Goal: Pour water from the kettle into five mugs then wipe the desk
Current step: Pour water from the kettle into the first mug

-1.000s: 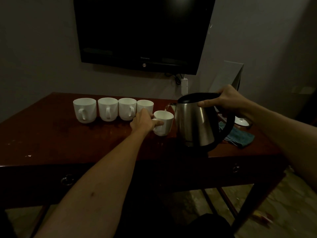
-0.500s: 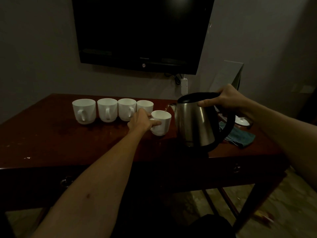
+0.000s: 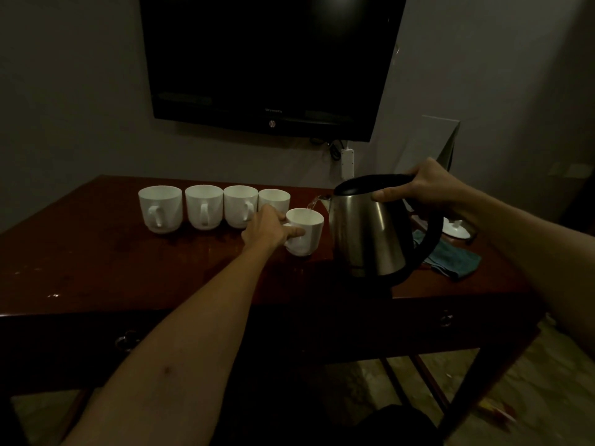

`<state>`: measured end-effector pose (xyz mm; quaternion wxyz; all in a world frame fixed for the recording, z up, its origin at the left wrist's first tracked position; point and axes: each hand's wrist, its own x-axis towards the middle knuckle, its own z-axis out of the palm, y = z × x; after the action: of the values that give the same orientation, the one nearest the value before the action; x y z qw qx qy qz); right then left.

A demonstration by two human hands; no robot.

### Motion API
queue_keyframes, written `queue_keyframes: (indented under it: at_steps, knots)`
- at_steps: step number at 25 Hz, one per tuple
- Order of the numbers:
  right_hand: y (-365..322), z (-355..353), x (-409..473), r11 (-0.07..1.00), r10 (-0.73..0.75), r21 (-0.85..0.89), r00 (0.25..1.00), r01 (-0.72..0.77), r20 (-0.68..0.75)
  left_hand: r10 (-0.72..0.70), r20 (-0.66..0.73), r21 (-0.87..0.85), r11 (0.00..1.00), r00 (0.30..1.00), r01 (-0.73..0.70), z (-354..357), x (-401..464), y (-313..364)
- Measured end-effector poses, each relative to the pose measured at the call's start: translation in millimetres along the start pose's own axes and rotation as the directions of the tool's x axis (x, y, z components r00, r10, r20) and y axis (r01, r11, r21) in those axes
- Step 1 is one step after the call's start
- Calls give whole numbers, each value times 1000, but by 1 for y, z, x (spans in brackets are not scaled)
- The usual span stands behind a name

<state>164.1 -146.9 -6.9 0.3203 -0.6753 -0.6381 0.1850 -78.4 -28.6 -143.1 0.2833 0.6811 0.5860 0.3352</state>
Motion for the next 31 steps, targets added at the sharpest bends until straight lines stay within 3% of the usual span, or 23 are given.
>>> queue_keyframes:
  at_steps: [31]
  knots:
    - [-5,1,3,999,24,-22,1000,-24,4,-1,4,-13,1000,1000,1,0,1,-1]
